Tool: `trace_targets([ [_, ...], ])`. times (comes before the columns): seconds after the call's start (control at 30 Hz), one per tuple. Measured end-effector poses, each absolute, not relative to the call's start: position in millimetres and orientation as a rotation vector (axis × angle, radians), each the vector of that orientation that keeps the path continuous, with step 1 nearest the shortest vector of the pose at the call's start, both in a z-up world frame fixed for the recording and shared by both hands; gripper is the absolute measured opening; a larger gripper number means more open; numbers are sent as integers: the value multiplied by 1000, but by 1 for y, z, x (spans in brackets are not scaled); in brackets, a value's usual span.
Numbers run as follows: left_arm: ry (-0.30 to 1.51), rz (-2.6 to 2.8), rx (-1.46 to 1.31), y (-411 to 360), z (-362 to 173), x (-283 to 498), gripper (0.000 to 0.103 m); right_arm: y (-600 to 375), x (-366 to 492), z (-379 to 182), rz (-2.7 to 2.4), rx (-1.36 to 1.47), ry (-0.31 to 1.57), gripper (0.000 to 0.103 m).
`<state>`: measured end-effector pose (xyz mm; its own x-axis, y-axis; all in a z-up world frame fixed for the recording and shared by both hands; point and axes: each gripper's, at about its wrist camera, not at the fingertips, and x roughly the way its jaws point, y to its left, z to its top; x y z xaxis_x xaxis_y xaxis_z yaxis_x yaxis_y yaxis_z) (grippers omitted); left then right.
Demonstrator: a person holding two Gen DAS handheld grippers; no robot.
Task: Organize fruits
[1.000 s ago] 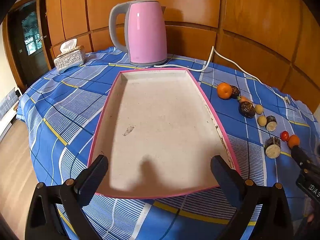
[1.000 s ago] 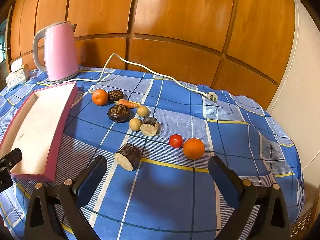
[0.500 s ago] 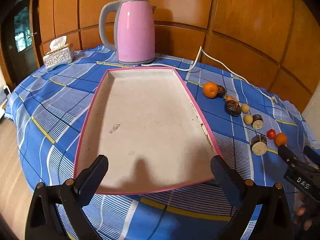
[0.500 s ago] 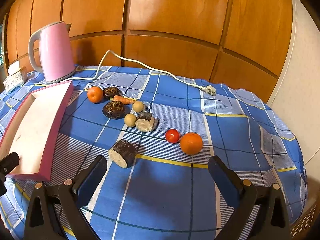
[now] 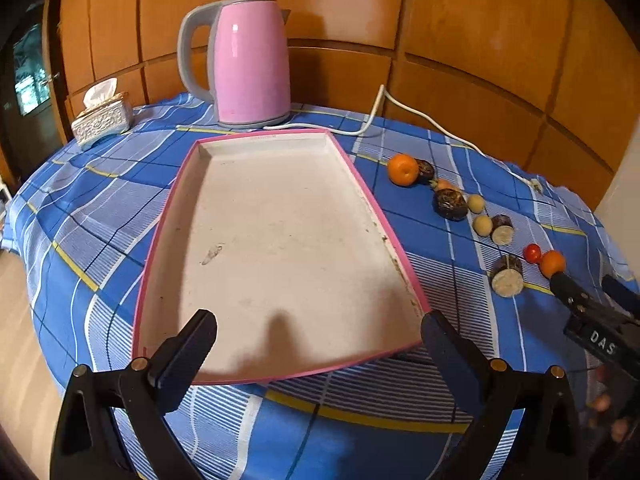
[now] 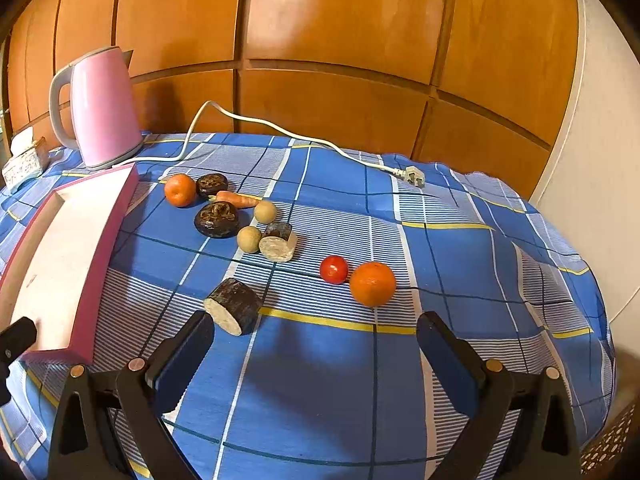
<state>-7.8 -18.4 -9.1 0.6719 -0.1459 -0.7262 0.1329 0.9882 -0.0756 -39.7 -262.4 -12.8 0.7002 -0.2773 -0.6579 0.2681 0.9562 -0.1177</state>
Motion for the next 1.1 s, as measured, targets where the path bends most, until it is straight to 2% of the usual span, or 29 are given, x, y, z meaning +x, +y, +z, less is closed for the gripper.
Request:
trace_targets([
  [0.17, 808, -196, 4, -22, -7, -7, 103, -281, -41, -13, -339, 33, 727, 103],
  [0.57, 777, -309, 17, -40, 21, 35, 103, -421, -67, -40, -757, 342, 769, 103],
  [0.87, 867, -363, 33, -58, 21, 76, 103, -452, -74, -69, -854, 429, 832, 103],
  [1.1, 854, -360, 69, -74, 27, 113, 102, -445, -71, -75, -857, 391, 818, 103],
])
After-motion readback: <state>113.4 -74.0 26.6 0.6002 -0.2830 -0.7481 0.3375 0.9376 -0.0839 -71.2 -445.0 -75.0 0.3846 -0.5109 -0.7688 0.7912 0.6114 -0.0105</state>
